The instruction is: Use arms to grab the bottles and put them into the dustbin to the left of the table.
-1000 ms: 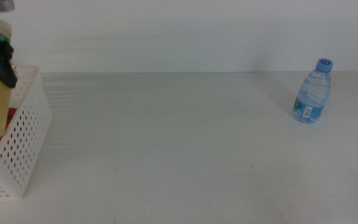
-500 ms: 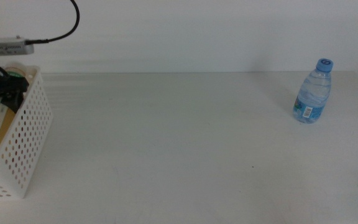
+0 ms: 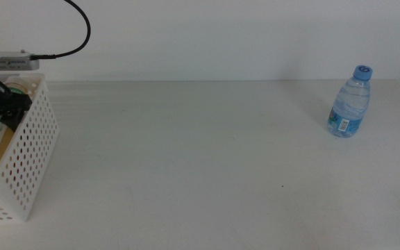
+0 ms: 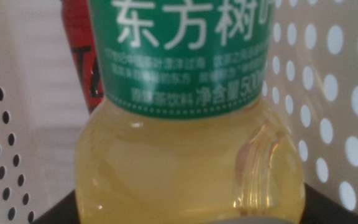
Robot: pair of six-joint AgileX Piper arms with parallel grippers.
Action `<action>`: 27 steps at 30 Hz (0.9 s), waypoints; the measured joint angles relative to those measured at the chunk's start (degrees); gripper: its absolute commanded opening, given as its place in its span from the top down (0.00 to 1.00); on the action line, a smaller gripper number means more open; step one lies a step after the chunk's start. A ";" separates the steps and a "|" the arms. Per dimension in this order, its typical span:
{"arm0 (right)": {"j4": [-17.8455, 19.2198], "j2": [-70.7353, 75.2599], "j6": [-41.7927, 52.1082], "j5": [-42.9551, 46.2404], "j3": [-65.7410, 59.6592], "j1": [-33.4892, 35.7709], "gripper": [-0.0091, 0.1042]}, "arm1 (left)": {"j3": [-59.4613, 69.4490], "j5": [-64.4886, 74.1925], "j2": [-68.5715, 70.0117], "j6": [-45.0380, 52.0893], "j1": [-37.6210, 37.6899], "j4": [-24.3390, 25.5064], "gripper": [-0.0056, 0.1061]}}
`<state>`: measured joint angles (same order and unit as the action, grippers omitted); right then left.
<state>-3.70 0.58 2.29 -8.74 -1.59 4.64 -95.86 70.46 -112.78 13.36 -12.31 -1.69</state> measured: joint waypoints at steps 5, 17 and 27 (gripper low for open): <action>0.00 0.00 0.00 0.00 0.00 0.00 0.24 | 0.00 -0.16 0.00 -0.12 0.00 -0.31 0.79; 0.00 0.00 0.00 0.00 0.00 0.00 0.24 | -0.11 -0.22 0.31 2.06 0.00 -0.93 0.14; 0.00 0.00 0.00 0.00 0.00 0.00 0.24 | -1.14 -0.16 3.83 1.66 0.05 -2.80 0.14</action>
<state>-3.70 0.58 2.29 -8.74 -1.59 4.64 -97.01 70.30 -108.96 15.03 -12.26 -4.49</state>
